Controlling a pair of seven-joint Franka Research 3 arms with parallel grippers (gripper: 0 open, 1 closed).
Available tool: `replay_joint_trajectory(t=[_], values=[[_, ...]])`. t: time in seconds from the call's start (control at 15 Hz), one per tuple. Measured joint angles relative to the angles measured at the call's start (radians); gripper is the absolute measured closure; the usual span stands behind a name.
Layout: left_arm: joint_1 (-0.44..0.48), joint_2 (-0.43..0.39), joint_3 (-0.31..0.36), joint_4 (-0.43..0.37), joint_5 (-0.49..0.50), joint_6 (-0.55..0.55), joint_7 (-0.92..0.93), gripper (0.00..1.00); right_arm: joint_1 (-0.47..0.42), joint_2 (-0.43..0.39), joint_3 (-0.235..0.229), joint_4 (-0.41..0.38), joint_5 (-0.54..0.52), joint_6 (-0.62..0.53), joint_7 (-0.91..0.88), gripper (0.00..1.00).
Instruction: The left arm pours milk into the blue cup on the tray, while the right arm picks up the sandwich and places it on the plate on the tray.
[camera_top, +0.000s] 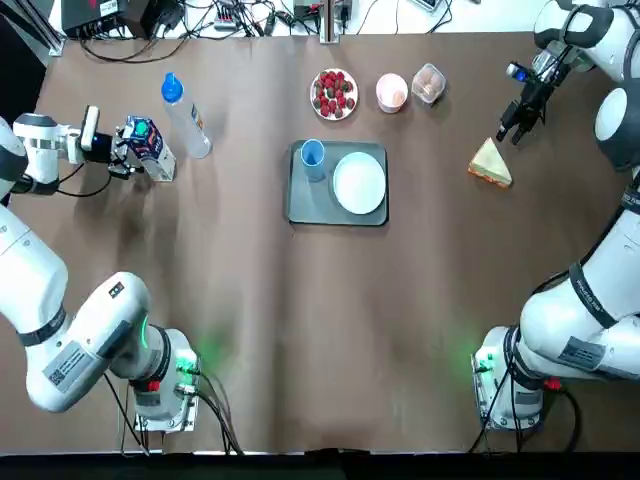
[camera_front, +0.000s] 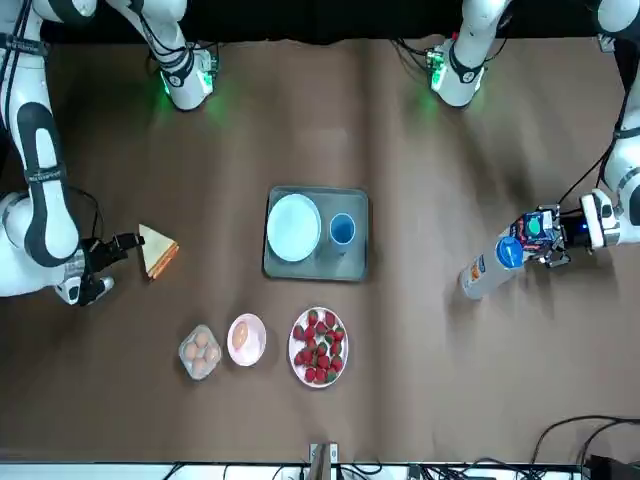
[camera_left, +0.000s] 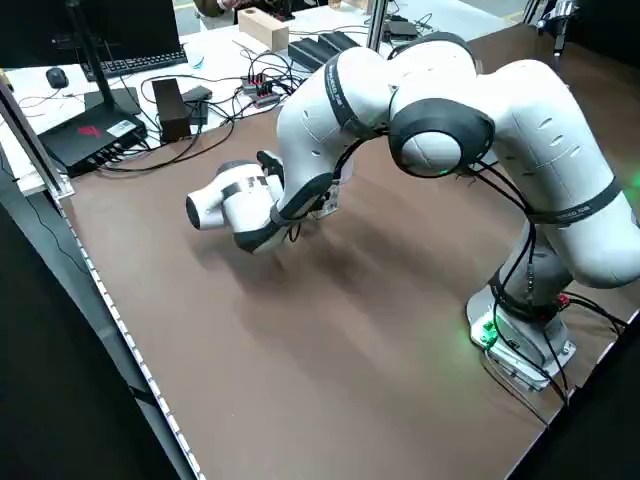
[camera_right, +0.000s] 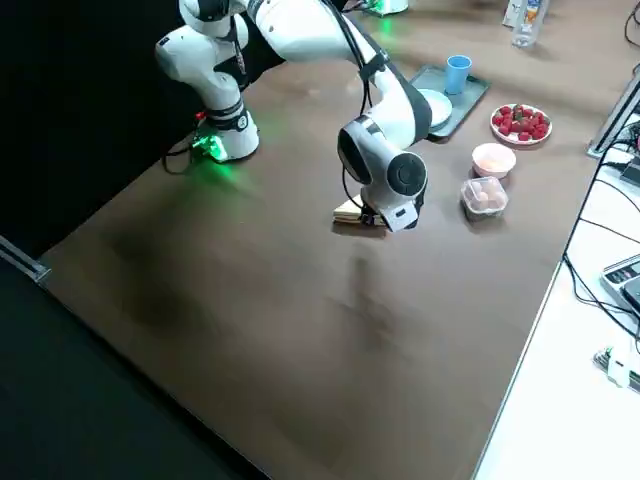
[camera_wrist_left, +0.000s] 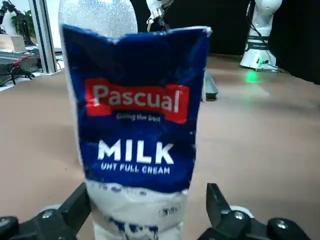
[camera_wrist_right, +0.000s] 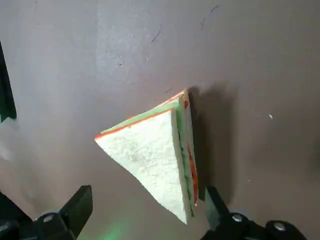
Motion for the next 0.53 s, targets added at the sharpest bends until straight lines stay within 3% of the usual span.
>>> replay_joint_trajectory(t=[0.53], values=[[-0.036,0.004,-0.008,-0.019,-0.028,0.026,0.032,0.00,0.002,0.031,0.006,-0.001,0.000,0.021,-0.004,0.03]])
